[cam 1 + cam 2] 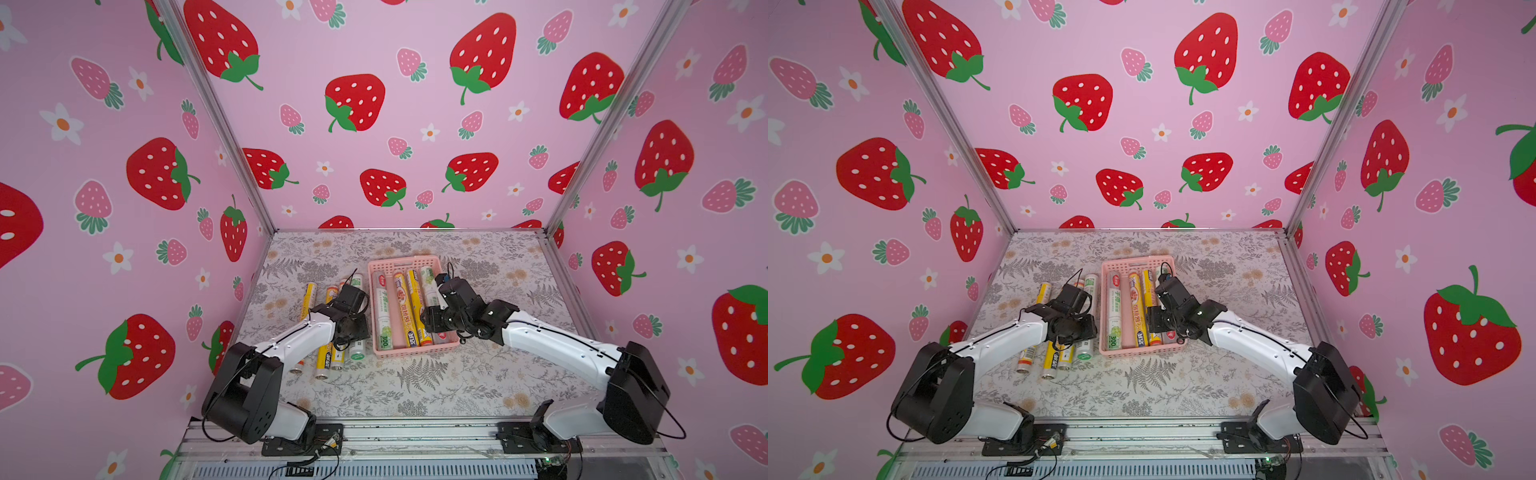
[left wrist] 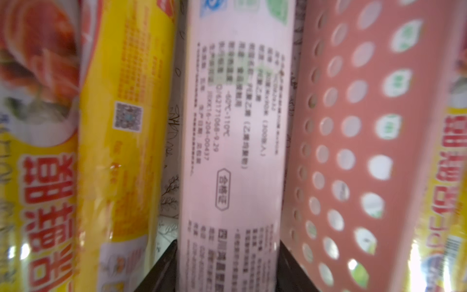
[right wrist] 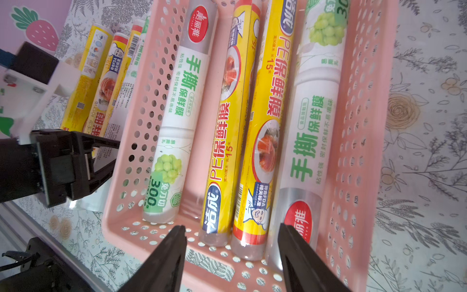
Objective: Put the plastic wrap into the basket
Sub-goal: Pick up the plastic wrap from the center of the board, then place the plastic wrap in the basket.
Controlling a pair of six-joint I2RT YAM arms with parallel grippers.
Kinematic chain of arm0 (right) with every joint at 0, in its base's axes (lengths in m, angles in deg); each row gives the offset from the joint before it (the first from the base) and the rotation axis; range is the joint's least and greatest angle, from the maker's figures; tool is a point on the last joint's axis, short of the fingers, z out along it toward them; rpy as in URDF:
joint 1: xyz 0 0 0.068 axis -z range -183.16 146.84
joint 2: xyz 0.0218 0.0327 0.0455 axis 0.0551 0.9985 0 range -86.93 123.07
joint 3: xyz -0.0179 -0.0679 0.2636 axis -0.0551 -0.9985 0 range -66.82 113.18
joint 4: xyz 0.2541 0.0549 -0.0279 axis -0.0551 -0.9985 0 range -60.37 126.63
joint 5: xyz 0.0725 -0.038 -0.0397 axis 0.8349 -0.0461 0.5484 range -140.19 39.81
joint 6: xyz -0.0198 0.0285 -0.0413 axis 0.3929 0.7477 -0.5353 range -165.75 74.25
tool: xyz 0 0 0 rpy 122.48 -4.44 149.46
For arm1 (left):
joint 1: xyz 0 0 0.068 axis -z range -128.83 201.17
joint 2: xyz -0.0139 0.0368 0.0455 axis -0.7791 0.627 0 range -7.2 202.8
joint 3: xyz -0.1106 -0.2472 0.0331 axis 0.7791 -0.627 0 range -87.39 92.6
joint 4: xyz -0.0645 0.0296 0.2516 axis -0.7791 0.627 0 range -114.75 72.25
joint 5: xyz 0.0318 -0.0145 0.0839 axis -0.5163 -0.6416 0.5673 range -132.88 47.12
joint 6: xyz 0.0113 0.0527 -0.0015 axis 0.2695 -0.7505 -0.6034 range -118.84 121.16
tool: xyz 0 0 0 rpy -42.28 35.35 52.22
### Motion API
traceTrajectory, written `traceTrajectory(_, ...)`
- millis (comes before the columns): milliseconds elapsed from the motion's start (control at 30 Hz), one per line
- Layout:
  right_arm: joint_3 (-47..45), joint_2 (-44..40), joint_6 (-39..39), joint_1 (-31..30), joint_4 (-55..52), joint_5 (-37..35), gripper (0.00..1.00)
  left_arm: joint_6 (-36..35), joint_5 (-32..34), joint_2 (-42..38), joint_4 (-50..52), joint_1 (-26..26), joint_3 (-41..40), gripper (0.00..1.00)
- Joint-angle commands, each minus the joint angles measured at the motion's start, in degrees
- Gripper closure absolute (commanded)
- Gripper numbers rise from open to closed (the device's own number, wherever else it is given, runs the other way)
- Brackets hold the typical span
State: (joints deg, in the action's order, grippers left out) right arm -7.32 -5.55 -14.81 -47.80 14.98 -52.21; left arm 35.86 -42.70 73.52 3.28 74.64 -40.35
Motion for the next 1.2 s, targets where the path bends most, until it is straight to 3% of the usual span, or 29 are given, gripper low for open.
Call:
traceTrajectory(0,3.9,-2.4,-1.6,-0.2,-2.6,-0.5,0.37,0.2,2.5,-5.6,6.5,0.1,6.9,0.6)
traceTrajectory(233,7.3,-3.2,-3.0,0.0,-3.5,-0.6,0.36,0.2,2.3,-12.1,13.6,0.0,14.2,0.59)
traceTrajectory(367,7.4,-3.9,-3.0,1.3,-3.6,-1.0,0.35,1.4,-0.3,-12.6,12.3,0.9,15.5,0.59)
traceTrajectory(833,1.6,-7.2,-4.6,4.1,-3.1,0.1,0.36,4.3,-3.8,-4.4,4.2,7.9,19.0,0.57)
traceTrajectory(1167,0.3,-6.0,-5.8,4.8,-1.9,0.3,0.35,9.1,1.3,0.7,-5.4,12.7,14.3,0.57)
